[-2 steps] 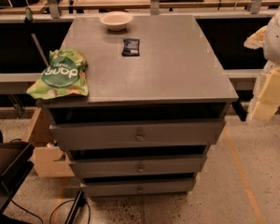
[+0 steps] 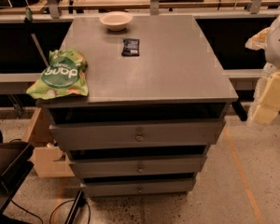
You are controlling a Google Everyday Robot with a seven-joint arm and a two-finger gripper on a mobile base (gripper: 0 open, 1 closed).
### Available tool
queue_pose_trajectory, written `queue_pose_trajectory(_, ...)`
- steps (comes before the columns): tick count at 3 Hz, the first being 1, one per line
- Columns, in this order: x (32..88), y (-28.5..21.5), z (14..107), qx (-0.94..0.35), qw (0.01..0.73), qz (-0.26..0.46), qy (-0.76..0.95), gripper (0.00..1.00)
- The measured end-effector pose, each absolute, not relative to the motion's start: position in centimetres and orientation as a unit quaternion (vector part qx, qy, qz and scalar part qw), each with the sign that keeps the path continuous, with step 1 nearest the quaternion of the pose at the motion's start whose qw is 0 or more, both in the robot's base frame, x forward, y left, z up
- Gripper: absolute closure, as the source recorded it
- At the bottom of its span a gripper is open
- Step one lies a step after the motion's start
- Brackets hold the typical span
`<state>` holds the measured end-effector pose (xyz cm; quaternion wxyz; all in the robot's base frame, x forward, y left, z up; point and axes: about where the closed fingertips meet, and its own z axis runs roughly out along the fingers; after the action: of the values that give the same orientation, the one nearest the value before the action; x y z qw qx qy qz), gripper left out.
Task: Open middle drawer
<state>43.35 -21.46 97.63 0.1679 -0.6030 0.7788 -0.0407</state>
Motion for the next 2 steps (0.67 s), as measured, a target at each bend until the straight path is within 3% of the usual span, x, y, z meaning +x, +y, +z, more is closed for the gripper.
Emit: queue_pose_trajectory(2,34.3,-16.2,96.3,-0.618,0.280,-0.064,0.732,0.00)
